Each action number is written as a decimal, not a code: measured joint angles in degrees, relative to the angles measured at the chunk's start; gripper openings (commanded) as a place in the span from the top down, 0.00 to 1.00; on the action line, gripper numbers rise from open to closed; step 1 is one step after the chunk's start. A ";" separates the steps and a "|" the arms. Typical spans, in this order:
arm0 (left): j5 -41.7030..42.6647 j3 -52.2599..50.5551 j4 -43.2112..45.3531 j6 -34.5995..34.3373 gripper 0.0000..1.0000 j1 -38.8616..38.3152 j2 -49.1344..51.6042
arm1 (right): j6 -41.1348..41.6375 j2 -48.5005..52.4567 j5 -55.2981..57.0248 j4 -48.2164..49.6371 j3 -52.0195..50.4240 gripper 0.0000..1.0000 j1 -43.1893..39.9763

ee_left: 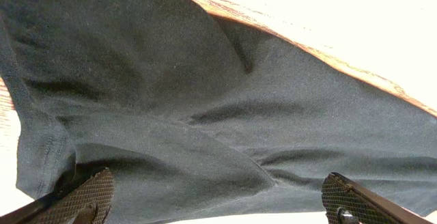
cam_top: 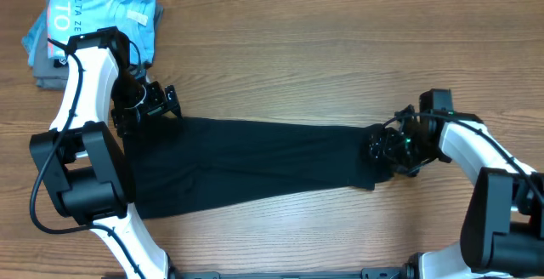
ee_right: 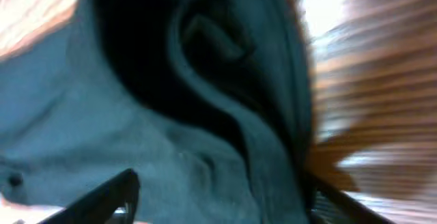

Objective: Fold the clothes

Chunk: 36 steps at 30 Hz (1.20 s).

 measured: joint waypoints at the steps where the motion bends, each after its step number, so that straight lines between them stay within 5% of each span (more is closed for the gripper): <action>1: 0.02 0.00 0.00 0.00 0.00 0.00 0.00 | 0.44 0.13 -0.13 -0.02 -0.28 0.57 0.22; 5: 0.00 0.00 0.02 0.00 0.00 0.00 0.00 | 2.38 0.94 -0.26 0.02 -1.01 0.96 0.28; 28: 0.00 0.00 -0.26 0.00 0.00 0.00 0.00 | 15.82 -4.66 14.36 -12.96 7.89 0.96 -7.34; 36: 0.00 0.00 -0.26 0.00 0.00 0.00 0.00 | 18.60 -11.37 15.50 -14.08 9.49 0.96 0.15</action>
